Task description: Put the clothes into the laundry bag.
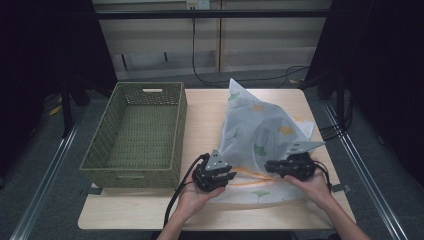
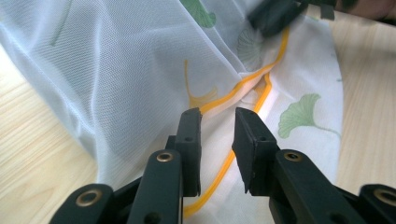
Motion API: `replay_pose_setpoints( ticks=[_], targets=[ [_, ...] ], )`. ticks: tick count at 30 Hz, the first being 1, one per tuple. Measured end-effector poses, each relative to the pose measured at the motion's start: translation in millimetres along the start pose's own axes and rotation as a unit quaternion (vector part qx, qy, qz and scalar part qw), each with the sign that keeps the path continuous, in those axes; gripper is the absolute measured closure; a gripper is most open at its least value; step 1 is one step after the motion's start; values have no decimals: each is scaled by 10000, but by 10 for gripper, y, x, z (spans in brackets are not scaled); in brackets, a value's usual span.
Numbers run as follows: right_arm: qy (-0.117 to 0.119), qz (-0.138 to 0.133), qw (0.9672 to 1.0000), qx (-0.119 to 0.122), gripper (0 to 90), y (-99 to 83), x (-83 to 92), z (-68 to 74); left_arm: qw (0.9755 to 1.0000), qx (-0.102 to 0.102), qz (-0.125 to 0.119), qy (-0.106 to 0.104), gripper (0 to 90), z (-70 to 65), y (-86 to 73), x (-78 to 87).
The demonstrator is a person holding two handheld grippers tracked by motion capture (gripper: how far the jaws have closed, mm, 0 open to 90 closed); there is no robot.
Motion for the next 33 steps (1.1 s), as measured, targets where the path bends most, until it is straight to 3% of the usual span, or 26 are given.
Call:
replay_pose_setpoints(
  ticks=[2, 3, 5, 7, 11, 16, 19, 21, 22, 23, 24, 27, 30, 33],
  targets=[
    [-278, -224, 9993, -123, 812, -5, 181, -76, 9995, 197, 127, 197, 726, 100, -72, -94],
    [-443, -296, 9983, -229, 819, -36, 253, -129, 9993, 190, 220, 252, 732, 142, -108, -123],
    [-674, -282, 9966, -385, 825, -147, 335, -241, 9986, 371, 294, 220, 750, 216, -195, -193],
    [-771, -191, 9951, -581, 816, -286, 357, -349, 9975, 380, 487, 335, 757, 269, -275, -256],
    [-1092, -47, 9906, -826, 768, -460, 369, -525, 9961, 453, 680, 344, 756, 331, -361, -374],
    [-1239, -56, 9871, -1015, 675, -518, 401, -679, 9959, 504, 632, 405, 761, 351, -398, -363],
    [-1207, -38, 9885, -910, 610, -541, 428, -660, 9945, 565, 733, 493, 767, 367, -437, -324],
    [-1109, -4, 9899, -888, 580, -571, 406, -639, 9950, 657, 622, 415, 771, 383, -462, -312],
    [-1115, 98, 9901, -848, 563, -596, 369, -632, 9955, 706, 514, 361, 774, 384, -468, -317],
    [-1059, 215, 9906, -841, 554, -619, 329, -618, 9952, 655, 601, 401, 774, 396, -484, -299],
    [-1040, 285, 9911, -783, 549, -628, 299, -606, 9947, 747, 568, 417, 774, 396, -492, -295],
    [-1036, 520, 9917, -550, 500, -628, 233, -540, 9952, 691, 525, 444, 774, 399, -497, -296],
    [-996, 760, 9914, -373, 472, -673, 165, -512, 9953, 693, 535, 409, 773, 402, -502, -288],
    [-1101, 1038, 9880, -297, 476, -740, 100, -510, 9953, 712, 534, 388, 773, 401, -506, -284]
  ],
)
Point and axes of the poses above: each handheld gripper's, and its own axes: x roughly backward along the jaws, y roughly out of its top, z roughly to its left, the point moved 7 cm from there along -x, roughly forward along the jaws, and after that the axes turned 14 degrees about z, right-handed, at the moved point
